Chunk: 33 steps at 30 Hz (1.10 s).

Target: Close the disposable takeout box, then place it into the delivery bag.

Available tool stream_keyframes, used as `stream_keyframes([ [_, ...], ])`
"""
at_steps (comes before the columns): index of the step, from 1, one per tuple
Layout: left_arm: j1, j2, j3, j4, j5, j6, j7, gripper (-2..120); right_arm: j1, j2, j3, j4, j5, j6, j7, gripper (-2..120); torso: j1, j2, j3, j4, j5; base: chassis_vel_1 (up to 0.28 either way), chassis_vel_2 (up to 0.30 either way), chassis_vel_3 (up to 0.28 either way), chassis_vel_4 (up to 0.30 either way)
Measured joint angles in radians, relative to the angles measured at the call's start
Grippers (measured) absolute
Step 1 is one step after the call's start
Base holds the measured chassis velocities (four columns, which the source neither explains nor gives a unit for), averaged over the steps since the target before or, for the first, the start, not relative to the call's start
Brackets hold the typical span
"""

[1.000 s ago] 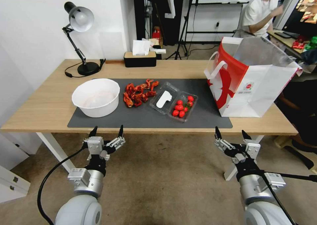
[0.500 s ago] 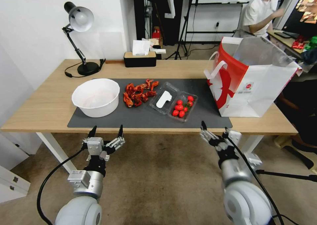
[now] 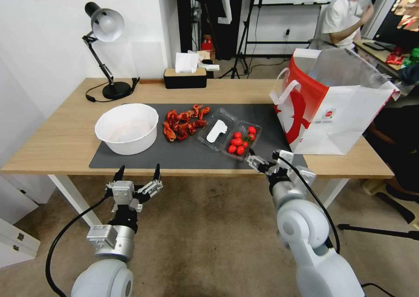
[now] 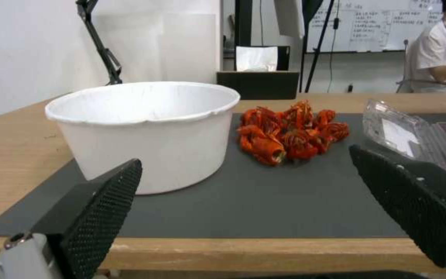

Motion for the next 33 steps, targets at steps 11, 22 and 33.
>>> stream_keyframes([
  [11,-0.006,0.000,-0.004,0.010,0.000,0.000,-0.002,100,0.090,0.015,-0.034,-0.020,0.095,-0.122,0.154,100,0.000,0.000,0.000,-0.0001,0.0001,0.000,0.000,0.000,0.000],
  [22,-0.015,-0.005,-0.005,0.022,-0.001,0.000,-0.002,100,0.143,-0.082,-0.080,-0.037,0.216,-0.125,0.270,100,0.000,0.000,0.000,-0.0001,0.0003,0.000,0.000,0.000,0.000],
  [33,-0.027,-0.021,0.011,0.037,0.002,0.000,-0.002,100,0.165,-0.149,-0.113,-0.038,0.305,-0.125,0.305,100,0.000,0.000,0.000,-0.0001,0.0002,0.000,0.000,0.000,0.000],
])
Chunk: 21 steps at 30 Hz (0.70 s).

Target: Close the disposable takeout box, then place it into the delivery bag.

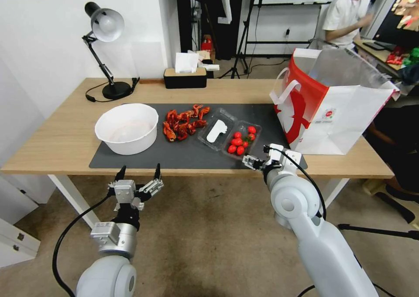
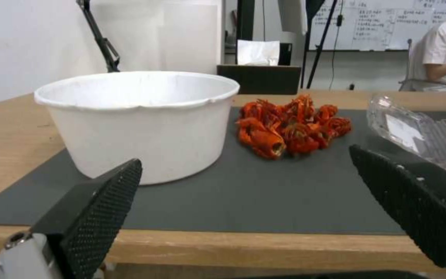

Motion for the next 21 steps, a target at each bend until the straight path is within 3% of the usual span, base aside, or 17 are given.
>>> stream_keyframes([
  [21,-0.001,-0.006,0.004,0.005,0.004,-0.003,0.002,100,0.004,-0.056,-0.001,-0.007,0.062,0.002,0.003,100,0.000,0.000,0.000,0.0000,0.0000,0.000,0.000,0.000,0.000],
])
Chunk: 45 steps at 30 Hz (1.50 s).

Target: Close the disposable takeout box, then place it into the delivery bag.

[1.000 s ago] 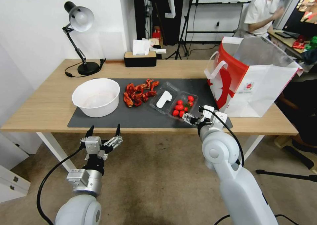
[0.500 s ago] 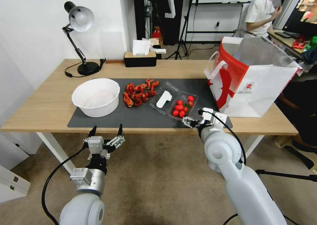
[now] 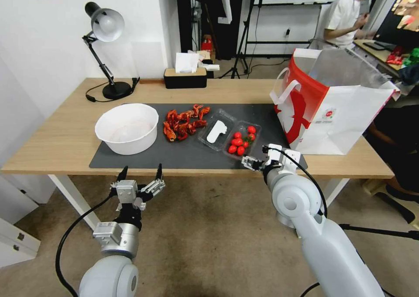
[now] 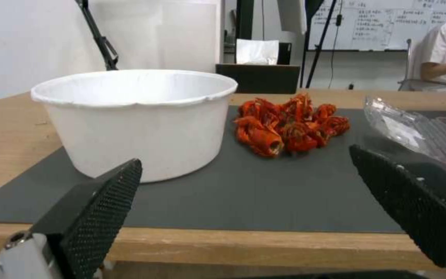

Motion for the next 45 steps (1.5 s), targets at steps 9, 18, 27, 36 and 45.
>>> stream_keyframes([
  [9,-0.006,-0.003,0.005,0.010,0.002,-0.004,0.001,100,-0.001,-0.047,0.034,0.002,0.035,0.001,0.001,100,0.000,0.000,0.000,0.0000,0.0001,0.000,0.000,0.000,0.000],
  [18,-0.008,-0.009,0.017,0.015,0.007,-0.005,0.002,100,-0.003,-0.073,0.064,0.005,0.053,0.003,0.001,100,0.000,0.000,0.000,-0.0001,0.0000,0.000,0.000,0.000,0.000],
  [27,-0.001,-0.011,0.018,0.012,0.012,-0.006,0.002,100,-0.019,-0.070,0.091,0.027,0.071,0.004,0.001,100,0.000,0.000,0.000,0.0000,0.0000,0.000,0.000,0.000,0.000],
  [36,0.003,-0.011,0.020,0.006,0.018,-0.006,0.003,100,-0.112,-0.025,0.160,0.137,0.078,0.005,-0.046,100,0.000,0.000,0.000,0.0000,-0.0002,0.000,0.000,0.000,0.000],
  [45,0.009,-0.005,0.022,0.000,0.017,-0.005,0.003,100,-0.272,0.022,0.257,0.270,-0.049,0.038,-0.289,100,0.000,0.000,0.000,-0.0001,0.0000,0.000,0.000,0.000,0.000],
])
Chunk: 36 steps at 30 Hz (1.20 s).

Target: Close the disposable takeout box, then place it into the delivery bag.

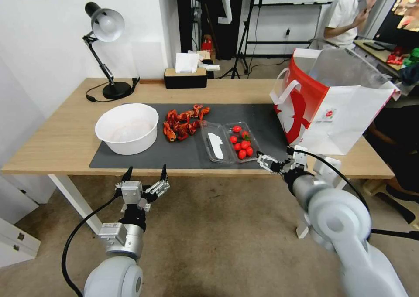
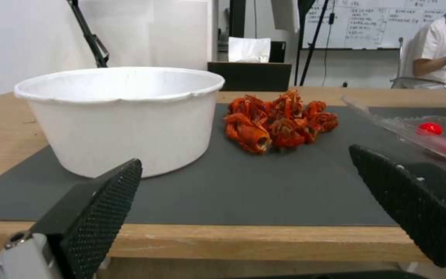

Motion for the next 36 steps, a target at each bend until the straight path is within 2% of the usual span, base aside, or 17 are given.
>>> stream_keyframes([
  [5,0.003,0.003,0.001,-0.001,0.000,0.000,0.001,100,-0.072,0.021,0.029,0.057,-0.050,0.048,-0.082,100,0.000,0.000,0.000,0.0002,0.0000,0.000,0.000,0.000,0.000],
  [6,0.008,0.006,0.003,-0.005,0.000,0.000,0.001,100,-0.127,0.033,0.040,0.093,-0.097,0.109,-0.135,100,0.000,0.000,0.000,0.0002,0.0000,0.000,0.000,0.000,0.000],
  [8,0.010,0.007,0.003,-0.005,0.000,0.000,0.001,100,-0.151,0.037,0.044,0.104,-0.129,0.138,-0.163,100,0.000,0.000,0.000,0.0004,-0.0003,0.000,0.000,0.000,0.000],
  [10,0.015,0.012,0.003,-0.007,0.000,-0.004,0.001,100,-0.233,0.045,0.045,0.118,-0.249,0.240,-0.256,100,0.000,0.000,0.000,-0.0003,-0.0002,0.000,0.000,0.000,0.000],
  [11,0.015,0.012,0.003,-0.007,0.000,-0.004,0.001,100,-0.233,0.045,0.045,0.118,-0.249,0.240,-0.256,100,0.000,0.000,0.000,-0.0003,-0.0002,0.000,0.000,0.000,0.000],
  [12,0.018,0.016,0.003,-0.007,0.000,-0.009,0.001,100,-0.285,0.050,0.044,0.115,-0.334,0.325,-0.317,100,0.000,0.000,0.000,-0.0001,-0.0003,0.000,0.000,0.000,0.000],
  [15,0.021,0.020,0.002,-0.007,-0.002,-0.015,0.001,100,-0.350,0.058,0.041,0.090,-0.444,0.441,-0.375,100,0.000,0.000,0.000,0.0000,0.0000,0.000,0.000,0.000,0.000],
  [16,0.021,0.020,0.002,-0.007,-0.002,-0.015,0.001,100,-0.350,0.058,0.041,0.090,-0.444,0.441,-0.375,100,0.000,0.000,0.000,0.0000,0.0000,0.000,0.000,0.000,0.000],
  [20,0.027,0.024,0.000,-0.004,-0.004,-0.024,0.001,100,-0.405,0.056,0.044,0.013,-0.583,0.660,-0.430,100,0.000,0.000,0.000,0.0001,0.0001,0.000,0.000,0.000,0.000],
  [21,0.027,0.024,0.000,-0.004,-0.004,-0.024,0.001,100,-0.405,0.056,0.044,0.013,-0.583,0.660,-0.430,100,0.000,0.000,0.000,0.0001,0.0001,0.000,0.000,0.000,0.000],
  [27,0.029,0.027,-0.002,0.000,-0.005,-0.028,0.001,100,-0.436,0.067,0.035,-0.045,-0.646,0.807,-0.453,100,0.000,0.000,0.000,0.0001,0.0001,0.000,0.000,0.000,0.000],
  [36,0.027,0.031,-0.004,0.017,-0.005,-0.030,-0.001,100,-0.460,0.085,0.028,-0.134,-0.711,0.940,-0.464,100,0.000,0.000,0.000,0.0001,0.0002,0.000,0.000,0.000,0.000],
])
